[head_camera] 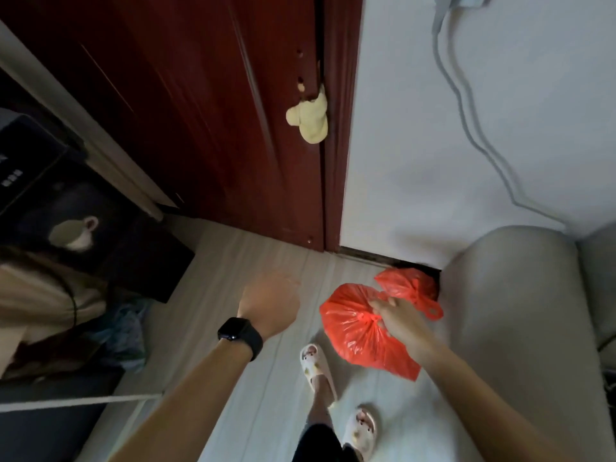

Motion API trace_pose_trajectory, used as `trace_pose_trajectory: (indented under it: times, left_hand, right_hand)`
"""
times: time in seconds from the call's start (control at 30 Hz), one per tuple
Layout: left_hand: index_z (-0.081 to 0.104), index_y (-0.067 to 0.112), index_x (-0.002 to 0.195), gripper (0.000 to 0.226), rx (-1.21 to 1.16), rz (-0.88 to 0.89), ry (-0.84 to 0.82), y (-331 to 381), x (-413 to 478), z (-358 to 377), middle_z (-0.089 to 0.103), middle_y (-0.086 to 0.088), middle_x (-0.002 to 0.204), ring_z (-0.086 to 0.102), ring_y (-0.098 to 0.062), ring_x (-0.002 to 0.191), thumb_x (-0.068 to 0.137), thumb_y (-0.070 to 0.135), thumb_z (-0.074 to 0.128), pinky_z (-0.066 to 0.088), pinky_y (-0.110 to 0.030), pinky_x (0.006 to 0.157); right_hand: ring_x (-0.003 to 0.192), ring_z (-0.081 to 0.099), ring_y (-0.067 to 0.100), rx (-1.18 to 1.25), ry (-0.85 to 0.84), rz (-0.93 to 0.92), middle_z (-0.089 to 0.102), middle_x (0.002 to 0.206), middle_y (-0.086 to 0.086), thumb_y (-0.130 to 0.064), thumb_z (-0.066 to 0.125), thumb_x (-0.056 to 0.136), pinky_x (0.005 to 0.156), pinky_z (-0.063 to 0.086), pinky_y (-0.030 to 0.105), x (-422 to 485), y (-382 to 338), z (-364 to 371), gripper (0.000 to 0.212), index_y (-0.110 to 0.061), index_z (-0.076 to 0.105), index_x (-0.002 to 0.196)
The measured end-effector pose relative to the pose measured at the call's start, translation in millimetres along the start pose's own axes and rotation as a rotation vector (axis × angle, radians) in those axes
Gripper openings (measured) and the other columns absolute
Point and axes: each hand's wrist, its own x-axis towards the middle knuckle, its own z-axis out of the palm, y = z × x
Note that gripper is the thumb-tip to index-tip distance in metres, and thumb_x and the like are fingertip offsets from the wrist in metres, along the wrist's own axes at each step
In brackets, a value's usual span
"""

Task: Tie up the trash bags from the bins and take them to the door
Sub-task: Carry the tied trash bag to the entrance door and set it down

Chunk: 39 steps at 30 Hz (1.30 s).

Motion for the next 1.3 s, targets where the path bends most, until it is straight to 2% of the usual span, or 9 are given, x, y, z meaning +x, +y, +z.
trace_pose_trajectory:
  times: [0.07, 0.2, 0.5, 0.7, 0.9, 1.03, 1.17, 1.23, 1.3]
  left_hand:
    - [0.054, 0.033, 0.134, 0.042, 0.010, 0.013, -0.002, -2.5, 39.9, -4.8, 0.043, 0.010, 0.145, 0.041, -0.018, 0.132, 0.092, 0.036, 0.044, 0.033, -0.041, 0.108]
    - [0.041, 0.027, 0.145, 0.055, 0.037, 0.043, 0.056, -11.6, 129.4, -15.8, 0.028, 0.000, 0.156, 0.035, -0.026, 0.136, 0.090, 0.034, 0.046, 0.029, -0.043, 0.113]
    - [0.010, 0.024, 0.156, 0.080, 0.096, 0.137, 0.144, -26.3, 304.4, 20.2, -0.011, -0.001, 0.164, 0.005, -0.026, 0.151, 0.089, 0.032, 0.054, 0.016, -0.052, 0.121]
    - [-0.008, 0.023, 0.156, 0.100, 0.059, 0.165, 0.317, -33.6, 384.4, 67.7, -0.015, -0.001, 0.164, -0.003, -0.024, 0.152, 0.086, 0.034, 0.062, 0.011, -0.054, 0.120]
    - [-0.006, 0.016, 0.156, 0.105, 0.042, 0.182, 0.361, -34.9, 438.9, 124.9, -0.030, -0.001, 0.158, 0.011, -0.029, 0.151, 0.083, 0.035, 0.067, 0.018, -0.055, 0.119]
    - [-0.005, 0.014, 0.156, 0.105, 0.028, 0.184, 0.428, -37.6, 451.2, 141.6, -0.031, -0.003, 0.157, 0.014, -0.030, 0.150, 0.080, 0.026, 0.067, 0.019, -0.053, 0.119]
    - [-0.005, 0.013, 0.156, 0.108, 0.039, 0.185, 0.441, -37.4, 451.9, 146.7, -0.030, -0.005, 0.157, 0.014, -0.031, 0.150, 0.076, 0.020, 0.066, 0.019, -0.052, 0.120]
    - [-0.005, 0.014, 0.156, 0.108, 0.040, 0.193, 0.433, -37.8, 451.1, 144.8, -0.029, -0.004, 0.158, 0.014, -0.031, 0.150, 0.076, 0.020, 0.067, 0.019, -0.053, 0.119]
    - [-0.004, 0.014, 0.157, 0.108, 0.049, 0.199, 0.427, -39.5, 450.1, 141.9, -0.028, -0.004, 0.158, 0.014, -0.031, 0.150, 0.076, 0.019, 0.067, 0.019, -0.052, 0.119]
  right_hand:
    - [0.069, 0.065, 0.018, 0.019, -0.007, 0.065, 0.072, 0.085, 0.003, -0.053, 0.065, 0.073, 0.067, 0.048, 0.032, 39.1, -11.7, 5.9, 0.055, -0.013, 0.067, 0.110]
    - [0.055, 0.060, 0.014, 0.061, 0.025, 0.151, 0.067, 0.076, 0.000, -0.035, 0.066, 0.091, 0.048, 0.039, 0.024, 120.5, -36.9, 22.5, 0.032, -0.009, 0.066, 0.109]
    - [0.073, 0.062, 0.022, 0.132, 0.027, 0.344, 0.066, 0.084, 0.006, -0.032, 0.064, 0.092, 0.061, 0.044, 0.028, 289.1, -24.9, 58.7, 0.019, -0.014, 0.068, 0.088]
    - [0.070, 0.061, 0.017, 0.244, 0.047, 0.383, 0.062, 0.086, 0.002, -0.030, 0.063, 0.093, 0.062, 0.045, 0.026, 392.3, 2.0, 80.0, 0.014, -0.016, 0.066, 0.094]
    - [0.080, 0.062, 0.020, 0.323, 0.095, 0.440, 0.063, 0.099, 0.005, -0.027, 0.066, 0.092, 0.063, 0.052, 0.031, 467.9, 37.9, 94.3, 0.017, -0.017, 0.064, 0.105]
    - [0.060, 0.058, 0.017, 0.280, 0.156, 0.439, 0.058, 0.079, 0.008, -0.019, 0.060, 0.094, 0.045, 0.050, 0.023, 494.4, 50.0, 95.1, 0.022, -0.007, 0.061, 0.112]
    - [0.058, 0.055, 0.014, 0.355, 0.176, 0.412, 0.055, 0.070, 0.004, -0.013, 0.054, 0.097, 0.056, 0.046, 0.027, 498.5, 44.0, 100.8, 0.009, -0.011, 0.057, 0.088]
    - [0.057, 0.057, 0.016, 0.415, 0.244, 0.365, 0.058, 0.070, 0.005, -0.015, 0.058, 0.093, 0.057, 0.047, 0.030, 497.3, 37.9, 106.2, 0.005, -0.012, 0.055, 0.090]
    - [0.061, 0.063, 0.024, 0.418, 0.335, 0.328, 0.063, 0.073, 0.005, -0.027, 0.062, 0.082, 0.063, 0.051, 0.037, 497.7, 37.6, 108.2, 0.018, -0.015, 0.054, 0.093]
